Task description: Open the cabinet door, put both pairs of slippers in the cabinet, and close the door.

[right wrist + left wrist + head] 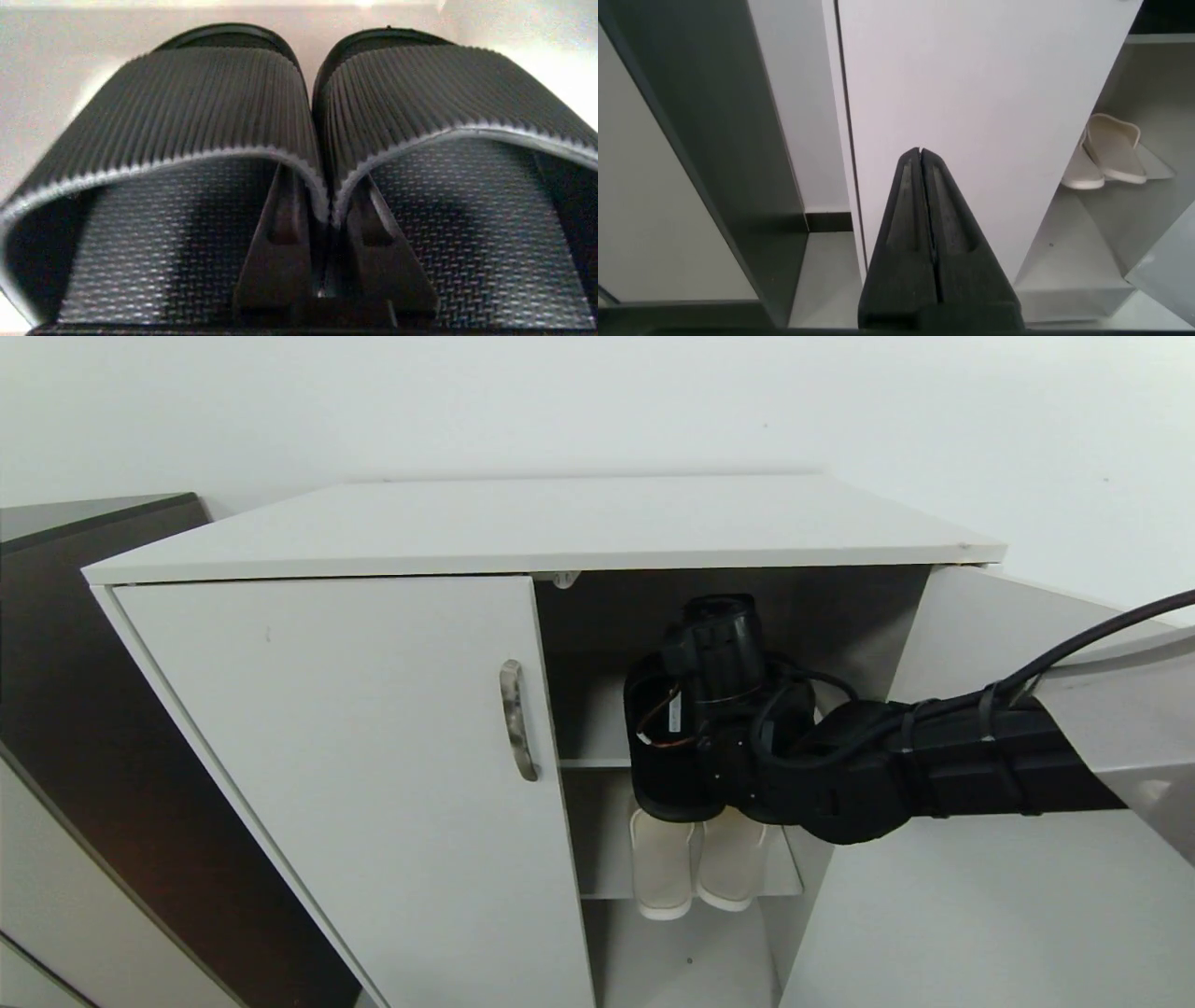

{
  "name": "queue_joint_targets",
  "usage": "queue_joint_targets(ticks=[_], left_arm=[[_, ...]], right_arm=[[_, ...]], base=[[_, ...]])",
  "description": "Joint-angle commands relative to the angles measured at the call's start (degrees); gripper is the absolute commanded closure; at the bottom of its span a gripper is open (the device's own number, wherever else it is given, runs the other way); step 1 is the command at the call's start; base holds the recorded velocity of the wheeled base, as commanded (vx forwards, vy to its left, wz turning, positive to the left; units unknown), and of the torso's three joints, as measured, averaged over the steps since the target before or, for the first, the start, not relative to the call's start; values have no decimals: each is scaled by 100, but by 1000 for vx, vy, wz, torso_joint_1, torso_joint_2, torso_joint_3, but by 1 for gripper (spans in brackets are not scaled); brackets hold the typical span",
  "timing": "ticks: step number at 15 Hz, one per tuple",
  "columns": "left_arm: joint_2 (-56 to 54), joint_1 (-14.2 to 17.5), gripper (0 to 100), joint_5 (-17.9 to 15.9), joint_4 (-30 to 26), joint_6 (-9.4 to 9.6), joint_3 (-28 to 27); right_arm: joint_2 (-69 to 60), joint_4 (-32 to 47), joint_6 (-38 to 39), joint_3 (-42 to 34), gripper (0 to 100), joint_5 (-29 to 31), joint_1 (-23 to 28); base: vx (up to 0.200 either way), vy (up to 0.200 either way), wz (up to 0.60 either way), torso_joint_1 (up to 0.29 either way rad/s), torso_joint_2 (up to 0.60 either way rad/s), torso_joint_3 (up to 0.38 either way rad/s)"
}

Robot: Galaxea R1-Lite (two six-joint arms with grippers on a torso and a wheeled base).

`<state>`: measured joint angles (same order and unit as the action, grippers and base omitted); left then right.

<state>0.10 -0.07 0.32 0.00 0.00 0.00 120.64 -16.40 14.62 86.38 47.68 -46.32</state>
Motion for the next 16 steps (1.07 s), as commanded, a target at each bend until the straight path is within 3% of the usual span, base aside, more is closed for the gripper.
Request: queue_joint_targets(ticks=[1, 9, 16], left_arm=[[-1, -1, 100, 3, 0, 0, 0], [-1, -1, 100, 3, 0, 0, 0], [-1, -1, 100, 3, 0, -9, 0]], right_arm=[[250, 14, -47, 300, 100, -127, 150], [953, 58, -468, 1469, 100, -233, 422], [1111, 58, -495, 1539, 100, -233, 528]], base=[[0, 0, 0, 0, 0, 0], [0, 0, 0, 0, 0, 0], [0, 0, 0, 0, 0, 0]])
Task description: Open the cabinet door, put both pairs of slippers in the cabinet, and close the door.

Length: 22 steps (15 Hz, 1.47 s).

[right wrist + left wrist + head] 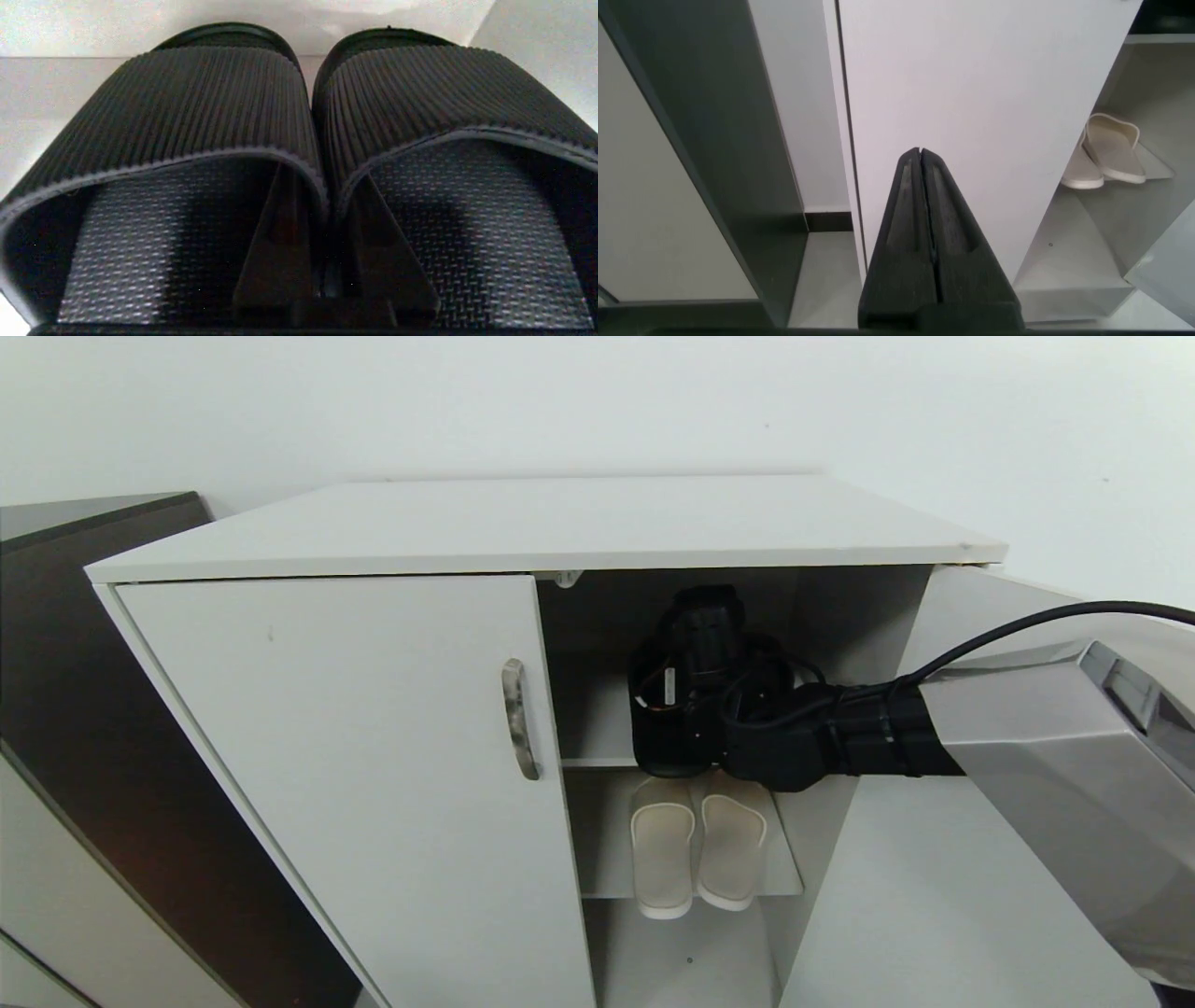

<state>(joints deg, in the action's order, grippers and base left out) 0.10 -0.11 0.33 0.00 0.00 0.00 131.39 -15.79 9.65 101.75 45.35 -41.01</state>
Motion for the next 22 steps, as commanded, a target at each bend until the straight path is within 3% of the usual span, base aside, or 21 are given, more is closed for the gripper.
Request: queue_joint_targets(ticks=[1, 3, 4, 8, 11, 16, 19, 20, 22], left_arm=[[-1, 2, 100, 2, 0, 0, 0], [-1, 2, 100, 2, 0, 0, 0], [-1, 2, 100, 2, 0, 0, 0], [-1, 2, 100, 2, 0, 0, 0], [-1, 2, 100, 2, 0, -9, 0], [-1, 2, 100, 2, 0, -9, 0], [-1, 2, 100, -7, 0, -9, 0], [-1, 2, 100, -7, 0, -9, 0], [-1, 2, 100, -7, 0, -9, 0]], right_arm=[[36, -12, 1, 2, 100, -9, -12], [36, -12, 1, 2, 100, 0, -12], [36, -12, 1, 2, 0, -9, -12], [-43, -3, 1, -121, 0, 0, -30], [-421, -39, 28, -622, 0, 0, -127], [-1335, -311, 142, -1905, 0, 53, -461], [-2091, -988, 63, -3241, 0, 44, -847], [-2232, -1190, 10, -3601, 100, 35, -962], [-2320, -1744, -280, -3900, 100, -9, -1076]], base=[[0, 0, 0, 0, 0, 0], [0, 0, 0, 0, 0, 0], [0, 0, 0, 0, 0, 0], [0, 0, 0, 0, 0, 0], [0, 0, 0, 0, 0, 0], [0, 0, 0, 0, 0, 0], [0, 0, 0, 0, 0, 0], [0, 0, 0, 0, 0, 0], [0, 0, 0, 0, 0, 0]])
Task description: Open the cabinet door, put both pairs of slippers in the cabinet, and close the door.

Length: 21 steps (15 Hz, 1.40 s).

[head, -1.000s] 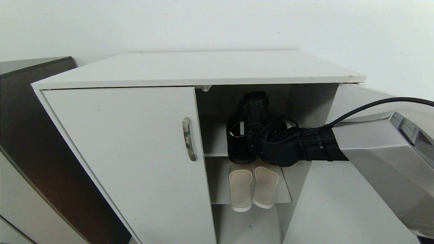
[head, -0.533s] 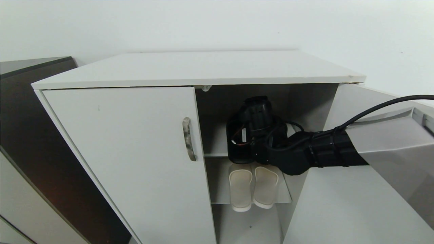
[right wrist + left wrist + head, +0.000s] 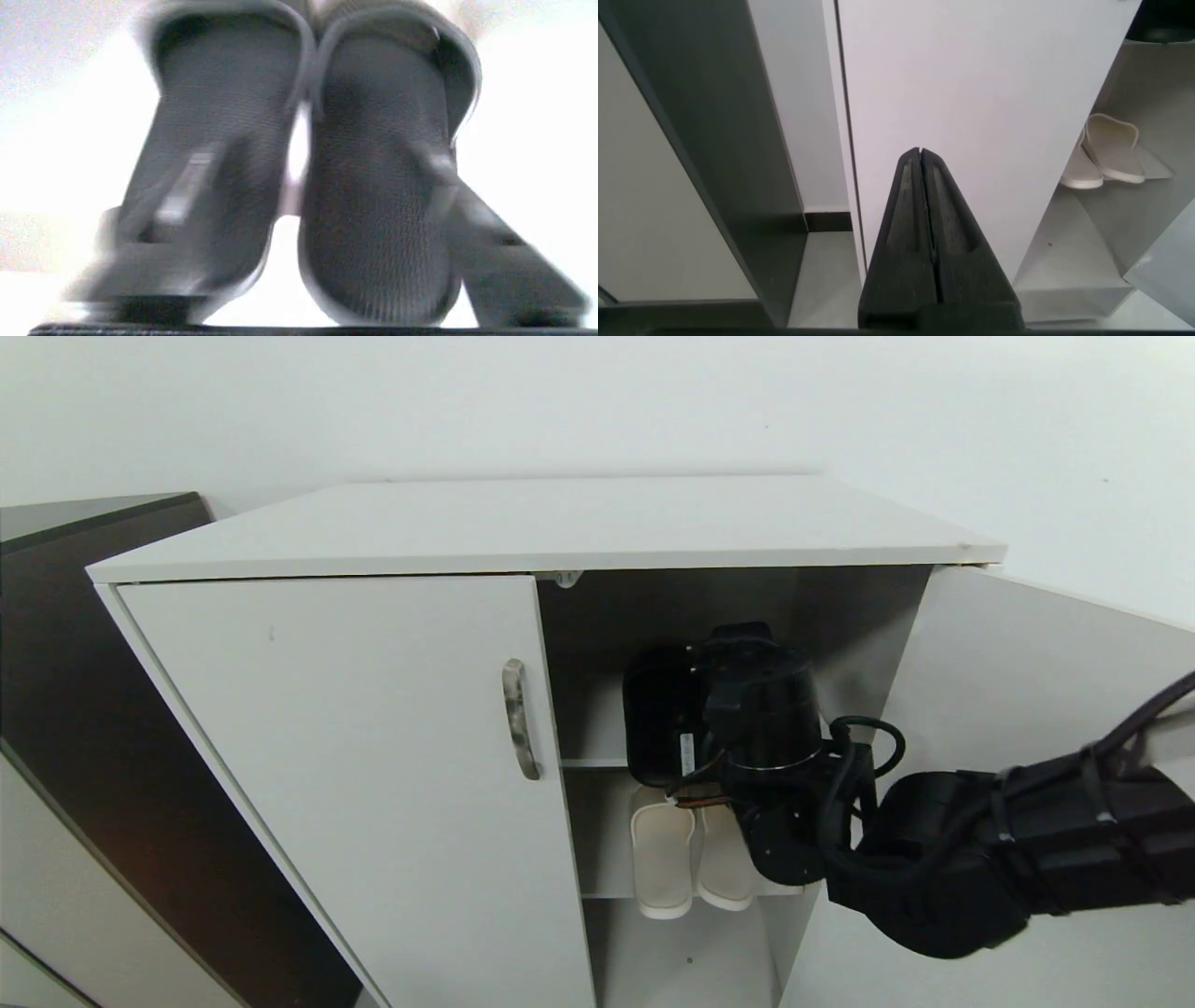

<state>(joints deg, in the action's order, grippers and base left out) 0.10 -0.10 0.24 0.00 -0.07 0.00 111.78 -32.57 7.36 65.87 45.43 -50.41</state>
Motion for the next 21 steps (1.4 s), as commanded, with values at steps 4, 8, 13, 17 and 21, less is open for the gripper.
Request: queue_joint_targets(ticks=[4, 8, 13, 17, 21], left_arm=[[-1, 1, 100, 11, 0, -1, 0], [-1, 1, 100, 11, 0, -19, 0], [-1, 1, 100, 11, 0, -19, 0], [-1, 1, 100, 2, 0, -19, 0], [-1, 1, 100, 2, 0, -19, 0]], right_arm=[[-200, -197, -139, -390, 100, -17, -145], [-200, -197, -147, -469, 100, -17, -224], [-218, -206, -139, -610, 100, -17, -233], [-218, -206, -139, -619, 100, -17, -241], [-218, -206, -139, -619, 100, -17, -241]], base=[[0, 0, 0, 0, 0, 0], [0, 0, 0, 0, 0, 0], [-40, 0, 0, 0, 0, 0], [-200, 0, 0, 6, 4, 2], [-200, 0, 0, -1, 4, 2]])
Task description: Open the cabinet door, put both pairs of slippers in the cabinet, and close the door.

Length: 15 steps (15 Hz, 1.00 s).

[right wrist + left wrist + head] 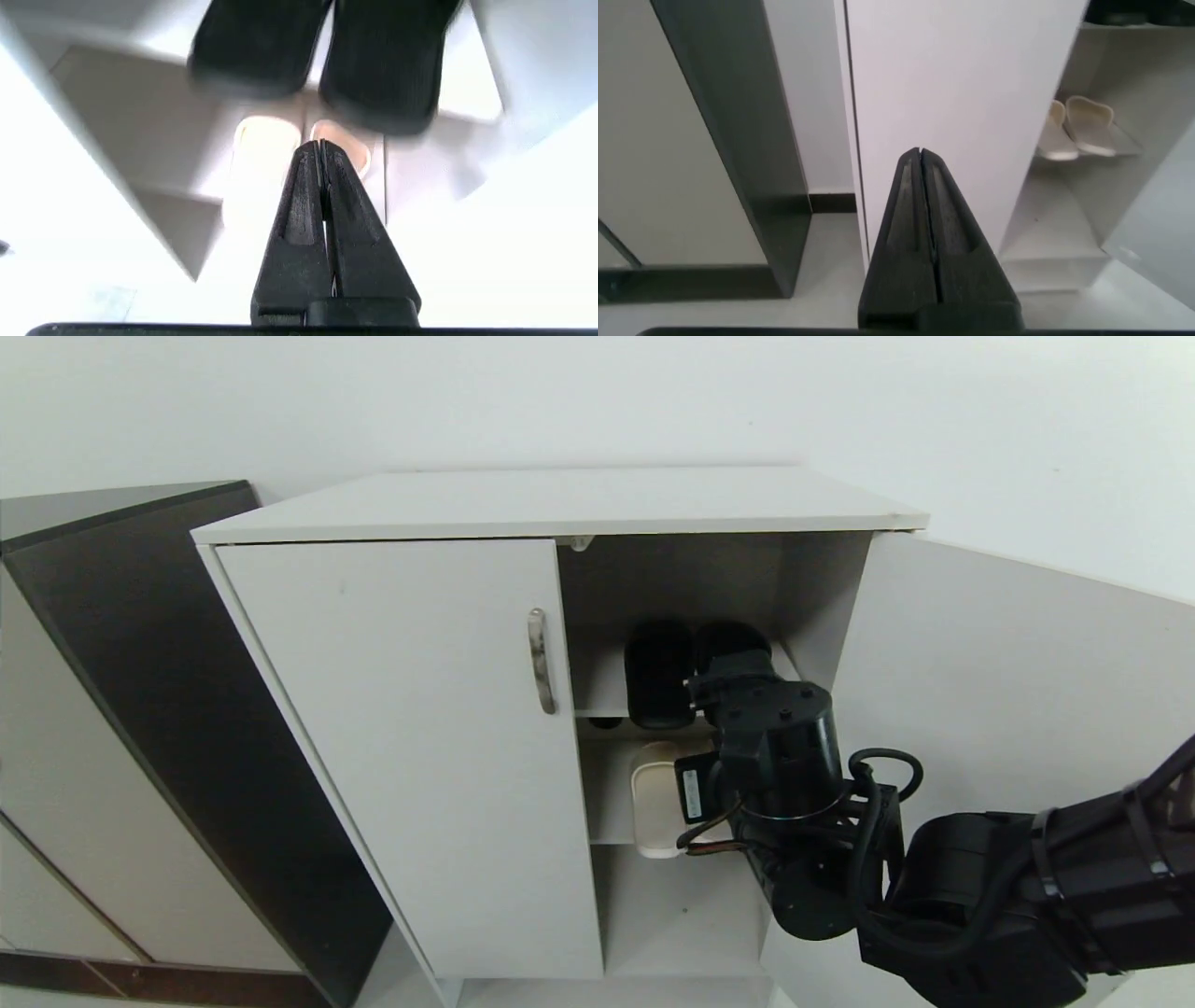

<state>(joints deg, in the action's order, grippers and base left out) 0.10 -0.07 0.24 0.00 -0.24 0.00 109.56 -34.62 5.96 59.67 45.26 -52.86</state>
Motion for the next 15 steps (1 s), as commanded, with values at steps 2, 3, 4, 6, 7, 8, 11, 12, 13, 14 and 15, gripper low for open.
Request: queue_joint_targets(ticks=[2, 3, 4, 6, 7, 8, 11, 12, 13, 14, 15], left_arm=[[-1, -1, 100, 2, 0, -2, 0], [-1, -1, 100, 2, 0, -2, 0], [-1, -1, 100, 2, 0, -2, 0], [-1, -1, 100, 2, 0, -2, 0], [-1, -1, 100, 2, 0, -2, 0], [-1, -1, 100, 2, 0, -2, 0], [-1, -1, 100, 2, 0, -2, 0], [-1, -1, 100, 2, 0, -2, 0], [-1, -1, 100, 2, 0, -2, 0], [-1, -1, 100, 2, 0, -2, 0], [-1, -1, 100, 2, 0, -2, 0]], right_arm=[[22, 8, 2, 0, 100, 0, -5], [31, 8, 2, -8, 100, 0, -5], [39, 8, 2, -17, 100, 0, -5], [66, -1, 2, -17, 100, 9, -5], [75, -1, 2, -26, 100, 0, -5], [75, 8, -7, -26, 100, 0, -5], [75, -10, -34, -79, 100, 0, -5], [101, -10, -34, -87, 100, 0, -5], [101, -10, -42, -96, 100, 0, -5], [101, -10, -60, -131, 100, 0, -5], [101, -27, -86, -158, 100, 0, -5]], base=[[-200, 0, 0, -5, 0, 7], [-200, 0, 0, -2, 2, 12], [-200, 0, 0, 2, -2, 2], [-200, 0, 0, 0, 0, 5], [-200, 0, 0, 2, 2, -2], [-200, 0, 0, 2, -2, 7], [-200, 0, 0, 2, 2, 2], [-200, 0, 0, 7, 7, -2], [-200, 0, 0, -2, 2, 2], [-200, 0, 0, 7, 2, -7], [-200, 0, 0, 7, 2, 2]])
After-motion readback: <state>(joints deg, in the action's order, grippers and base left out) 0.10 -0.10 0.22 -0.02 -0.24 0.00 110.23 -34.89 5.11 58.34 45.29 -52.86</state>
